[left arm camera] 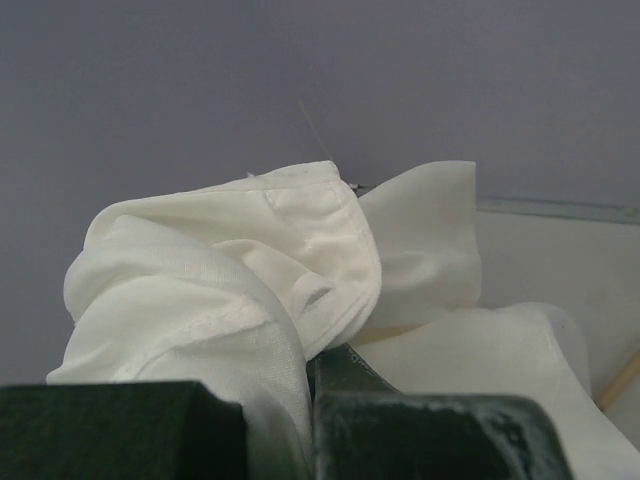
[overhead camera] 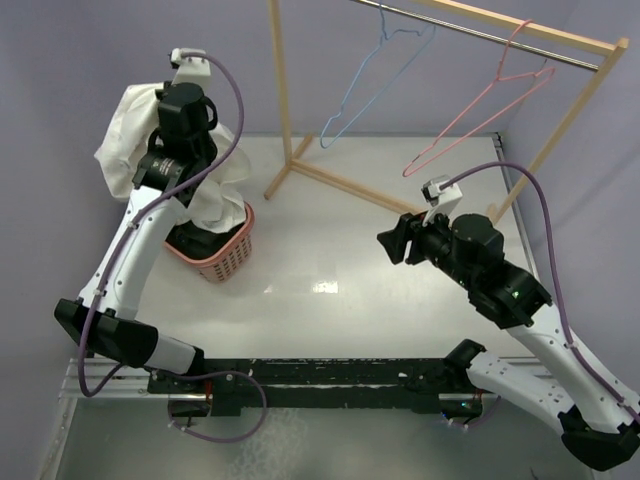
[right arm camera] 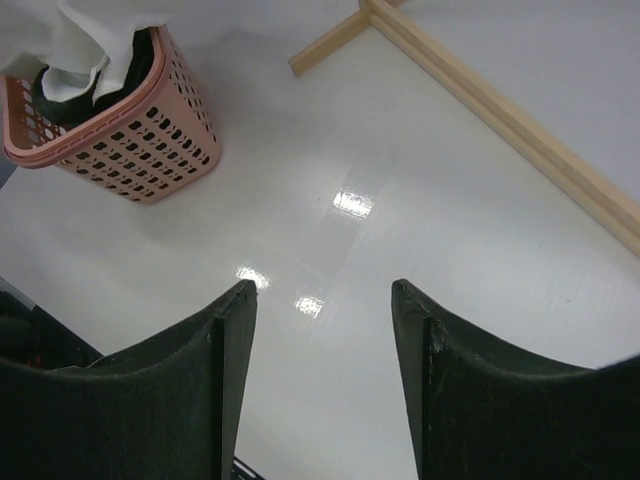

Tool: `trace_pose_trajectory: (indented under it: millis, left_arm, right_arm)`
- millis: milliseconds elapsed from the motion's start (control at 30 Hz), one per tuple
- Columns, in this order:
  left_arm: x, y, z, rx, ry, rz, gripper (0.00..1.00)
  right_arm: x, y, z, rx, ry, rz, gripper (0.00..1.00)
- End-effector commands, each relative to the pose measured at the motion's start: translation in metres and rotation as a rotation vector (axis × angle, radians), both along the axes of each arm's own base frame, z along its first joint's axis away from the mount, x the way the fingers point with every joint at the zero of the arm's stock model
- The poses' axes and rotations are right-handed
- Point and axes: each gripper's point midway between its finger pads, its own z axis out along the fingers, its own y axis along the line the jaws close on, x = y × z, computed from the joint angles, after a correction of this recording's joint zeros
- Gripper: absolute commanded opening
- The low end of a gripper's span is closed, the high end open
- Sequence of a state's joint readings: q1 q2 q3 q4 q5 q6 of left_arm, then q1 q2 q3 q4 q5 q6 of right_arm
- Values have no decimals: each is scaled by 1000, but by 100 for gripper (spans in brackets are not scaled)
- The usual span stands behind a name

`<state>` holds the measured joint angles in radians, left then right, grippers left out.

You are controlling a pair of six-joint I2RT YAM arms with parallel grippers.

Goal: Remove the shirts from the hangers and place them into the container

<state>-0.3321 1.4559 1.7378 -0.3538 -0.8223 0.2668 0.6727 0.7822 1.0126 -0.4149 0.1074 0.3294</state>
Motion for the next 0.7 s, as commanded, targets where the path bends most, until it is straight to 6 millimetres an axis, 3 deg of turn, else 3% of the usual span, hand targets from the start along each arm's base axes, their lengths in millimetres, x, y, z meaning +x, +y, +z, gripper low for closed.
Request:
trace_pose_trajectory:
  millis: [0, 167, 367, 500, 533, 667]
  left_arm:
    - [-18, 4, -17, -156, -37, -39, 0]
    - [-27, 1, -76, -259, 94, -81, 0]
    - [-40, 0, -176, -437, 284, -84, 0]
    - [-46, -5, -219, -566, 355, -99, 1]
    - [-48, -7, -229, -602, 367, -94, 7]
    - [-54, 9, -269, -732, 432, 44, 13]
  right_arm:
    - [-5, 1, 0, 36, -11, 13, 59]
    - [-7, -3, -6, 45, -11, -2, 59]
    - [-8, -4, -14, 37, 7, -1, 59]
    - [-9, -6, -15, 35, 5, -8, 59]
    - [-9, -6, -15, 35, 4, -9, 59]
    - [-10, -6, -17, 45, 8, -8, 59]
